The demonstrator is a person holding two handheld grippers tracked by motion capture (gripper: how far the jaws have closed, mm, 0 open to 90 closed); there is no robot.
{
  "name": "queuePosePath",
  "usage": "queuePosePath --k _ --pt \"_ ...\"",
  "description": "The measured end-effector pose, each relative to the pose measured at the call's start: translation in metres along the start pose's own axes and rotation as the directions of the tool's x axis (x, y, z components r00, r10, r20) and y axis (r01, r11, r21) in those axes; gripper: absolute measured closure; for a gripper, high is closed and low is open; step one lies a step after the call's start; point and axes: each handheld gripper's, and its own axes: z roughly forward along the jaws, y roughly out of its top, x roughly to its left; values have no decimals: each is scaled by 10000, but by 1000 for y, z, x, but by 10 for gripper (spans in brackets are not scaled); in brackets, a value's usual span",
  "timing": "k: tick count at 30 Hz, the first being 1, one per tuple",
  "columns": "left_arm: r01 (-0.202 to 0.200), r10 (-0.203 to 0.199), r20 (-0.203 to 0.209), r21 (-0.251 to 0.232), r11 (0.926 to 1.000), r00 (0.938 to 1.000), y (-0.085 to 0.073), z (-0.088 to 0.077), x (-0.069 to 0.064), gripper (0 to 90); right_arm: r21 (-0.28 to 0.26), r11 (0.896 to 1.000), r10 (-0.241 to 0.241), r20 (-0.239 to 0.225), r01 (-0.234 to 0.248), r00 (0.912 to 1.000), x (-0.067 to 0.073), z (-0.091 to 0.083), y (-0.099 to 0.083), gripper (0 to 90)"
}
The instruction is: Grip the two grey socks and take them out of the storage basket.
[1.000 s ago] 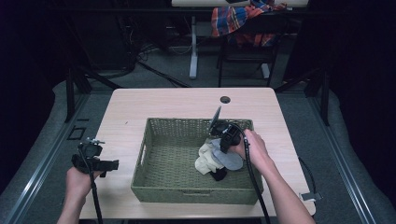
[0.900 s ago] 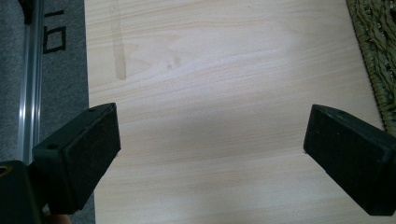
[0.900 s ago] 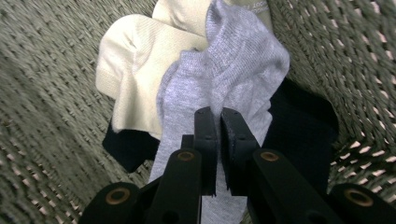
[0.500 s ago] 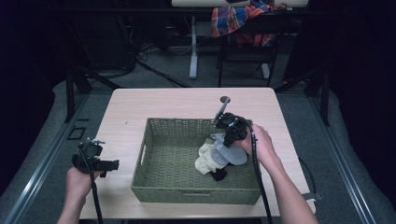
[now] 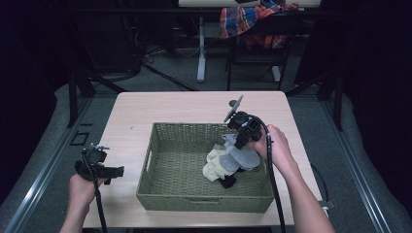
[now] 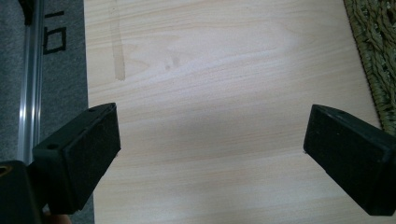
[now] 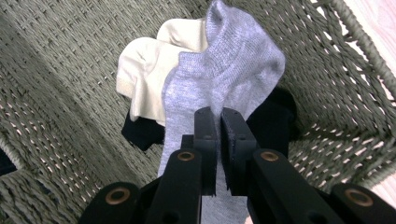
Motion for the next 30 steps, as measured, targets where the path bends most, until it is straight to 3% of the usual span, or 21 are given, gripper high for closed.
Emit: queuePosePath --k 8,20,27,30 --pt "-32 32 0 30 10000 10000 0 0 0 40 168 9999 -32 116 30 9999 -3 -5 -2 860" --pt "-17 17 -1 1 10000 10000 0 0 0 40 -222 9997 41 148 -37 9999 -5 -24 4 860" --pt "-28 28 11 20 10000 10000 0 0 1 39 -65 10000 -52 246 54 9997 -7 -30 7 860" --pt "-35 35 15 20 10000 10000 0 0 1 40 -213 9997 122 278 -116 9995 -11 -35 4 859"
